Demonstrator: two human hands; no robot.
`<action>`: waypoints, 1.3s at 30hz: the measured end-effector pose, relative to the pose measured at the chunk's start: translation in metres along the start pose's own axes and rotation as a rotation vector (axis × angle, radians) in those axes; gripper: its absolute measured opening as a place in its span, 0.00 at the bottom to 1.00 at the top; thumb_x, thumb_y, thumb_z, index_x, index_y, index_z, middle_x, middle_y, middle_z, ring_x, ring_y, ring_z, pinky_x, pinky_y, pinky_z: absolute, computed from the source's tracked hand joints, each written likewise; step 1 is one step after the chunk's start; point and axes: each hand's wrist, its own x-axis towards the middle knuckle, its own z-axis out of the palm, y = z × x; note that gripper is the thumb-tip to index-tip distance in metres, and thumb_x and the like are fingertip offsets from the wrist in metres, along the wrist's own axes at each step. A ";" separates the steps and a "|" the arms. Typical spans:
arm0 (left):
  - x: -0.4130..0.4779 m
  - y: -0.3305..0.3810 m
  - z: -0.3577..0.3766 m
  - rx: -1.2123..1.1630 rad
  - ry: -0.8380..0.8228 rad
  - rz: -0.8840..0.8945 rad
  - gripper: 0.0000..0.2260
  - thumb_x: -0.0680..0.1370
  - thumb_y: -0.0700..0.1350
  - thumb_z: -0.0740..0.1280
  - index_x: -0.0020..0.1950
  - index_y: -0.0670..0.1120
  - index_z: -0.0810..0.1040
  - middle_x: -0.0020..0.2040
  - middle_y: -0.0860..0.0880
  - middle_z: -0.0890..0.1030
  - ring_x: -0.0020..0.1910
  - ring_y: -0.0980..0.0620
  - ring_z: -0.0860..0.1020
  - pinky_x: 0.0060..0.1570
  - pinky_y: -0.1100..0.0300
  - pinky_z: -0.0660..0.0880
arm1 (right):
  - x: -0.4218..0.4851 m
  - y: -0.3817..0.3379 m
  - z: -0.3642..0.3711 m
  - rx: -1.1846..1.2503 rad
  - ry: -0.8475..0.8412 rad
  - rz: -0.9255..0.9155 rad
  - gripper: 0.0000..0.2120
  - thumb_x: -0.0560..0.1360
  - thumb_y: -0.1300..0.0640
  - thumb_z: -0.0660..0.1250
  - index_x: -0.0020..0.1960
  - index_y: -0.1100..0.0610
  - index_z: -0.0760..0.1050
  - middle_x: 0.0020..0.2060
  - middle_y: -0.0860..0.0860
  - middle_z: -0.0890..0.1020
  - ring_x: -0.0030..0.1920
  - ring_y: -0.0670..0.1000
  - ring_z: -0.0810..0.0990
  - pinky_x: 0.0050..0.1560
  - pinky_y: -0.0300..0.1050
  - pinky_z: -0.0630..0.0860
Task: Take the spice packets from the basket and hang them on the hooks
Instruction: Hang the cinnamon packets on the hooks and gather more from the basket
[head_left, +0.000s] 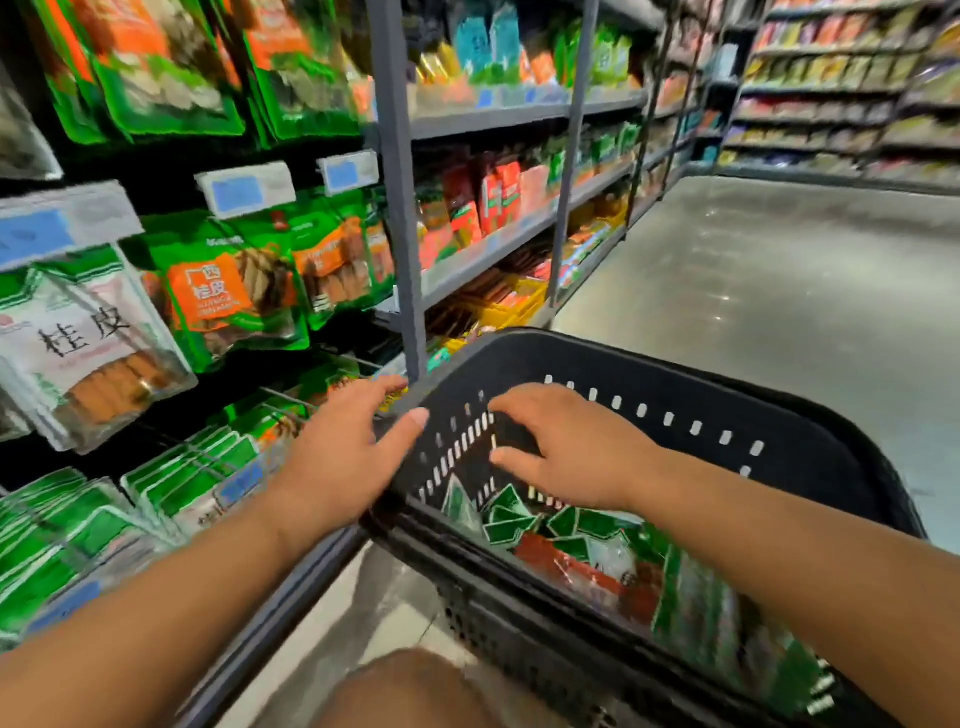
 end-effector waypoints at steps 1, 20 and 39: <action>0.010 0.009 0.008 0.010 -0.020 0.039 0.22 0.81 0.57 0.66 0.73 0.52 0.74 0.70 0.49 0.76 0.70 0.49 0.74 0.67 0.58 0.67 | -0.005 0.017 0.000 0.000 -0.014 0.042 0.28 0.81 0.39 0.63 0.77 0.49 0.66 0.73 0.49 0.72 0.73 0.52 0.69 0.72 0.52 0.69; 0.065 0.074 0.151 -0.018 -0.604 0.132 0.23 0.81 0.62 0.64 0.75 0.57 0.71 0.70 0.55 0.77 0.64 0.54 0.77 0.68 0.53 0.73 | -0.040 0.162 0.054 0.110 -0.732 0.336 0.11 0.73 0.59 0.76 0.53 0.48 0.86 0.41 0.37 0.81 0.45 0.40 0.79 0.54 0.42 0.74; 0.060 0.061 0.145 -0.658 -0.741 -0.036 0.20 0.74 0.56 0.76 0.60 0.46 0.83 0.54 0.50 0.87 0.54 0.52 0.85 0.53 0.61 0.78 | -0.044 0.179 0.020 1.208 0.157 0.395 0.07 0.79 0.67 0.67 0.46 0.56 0.80 0.37 0.50 0.83 0.40 0.50 0.82 0.41 0.45 0.82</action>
